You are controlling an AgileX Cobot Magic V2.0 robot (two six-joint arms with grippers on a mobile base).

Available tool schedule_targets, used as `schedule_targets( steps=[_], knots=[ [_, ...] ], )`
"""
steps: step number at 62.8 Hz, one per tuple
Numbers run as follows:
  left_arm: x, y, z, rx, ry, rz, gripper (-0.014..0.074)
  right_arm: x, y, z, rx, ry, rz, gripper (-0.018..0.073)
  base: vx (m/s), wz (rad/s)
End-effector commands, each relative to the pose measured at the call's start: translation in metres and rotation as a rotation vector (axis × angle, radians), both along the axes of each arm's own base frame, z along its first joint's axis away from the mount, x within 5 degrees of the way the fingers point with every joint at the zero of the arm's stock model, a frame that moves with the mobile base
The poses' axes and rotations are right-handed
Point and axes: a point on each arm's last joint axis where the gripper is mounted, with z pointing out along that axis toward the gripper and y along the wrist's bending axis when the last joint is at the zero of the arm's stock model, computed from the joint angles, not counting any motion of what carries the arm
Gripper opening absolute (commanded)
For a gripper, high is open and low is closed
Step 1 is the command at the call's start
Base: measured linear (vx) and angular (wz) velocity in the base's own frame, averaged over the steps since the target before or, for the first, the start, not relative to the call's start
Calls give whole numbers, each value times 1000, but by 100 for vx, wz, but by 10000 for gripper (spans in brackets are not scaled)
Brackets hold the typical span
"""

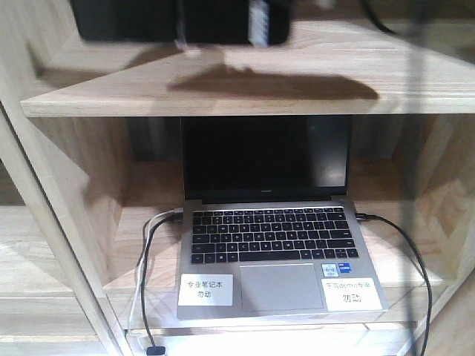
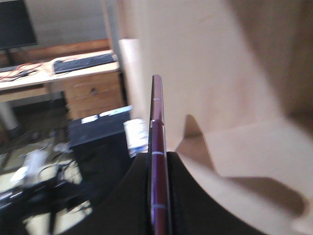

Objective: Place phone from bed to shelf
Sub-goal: 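Raise the right gripper with the phone above the upper shelf, then lower the phone onto the upper shelf and open the right gripper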

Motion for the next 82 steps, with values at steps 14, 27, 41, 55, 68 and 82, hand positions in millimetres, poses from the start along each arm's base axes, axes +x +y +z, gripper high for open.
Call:
schedule_targets(
  steps=[14,27,41,55,68,82],
  knots=[
    [0,0,4,-5,-71,3,1,50,13,13,132,-59,-79,-2,0,0],
    [0,0,4,-5,-71,3,1,77,18,-6,143,-22,-150,-2,0,0],
    [0,0,4,-5,-71,3,1,93,22,-23,134,11,-177,-2,0,0],
    [0,0,4,-5,-71,3,1,107,25,-38,127,39,-203,-2,0,0],
    [0,0,4,-5,-71,3,1,112,25,-42,132,46,-227,-1,0,0],
    [0,0,4,-5,-71,3,1,114,24,-41,140,42,-247,22,0,0]
  ],
)
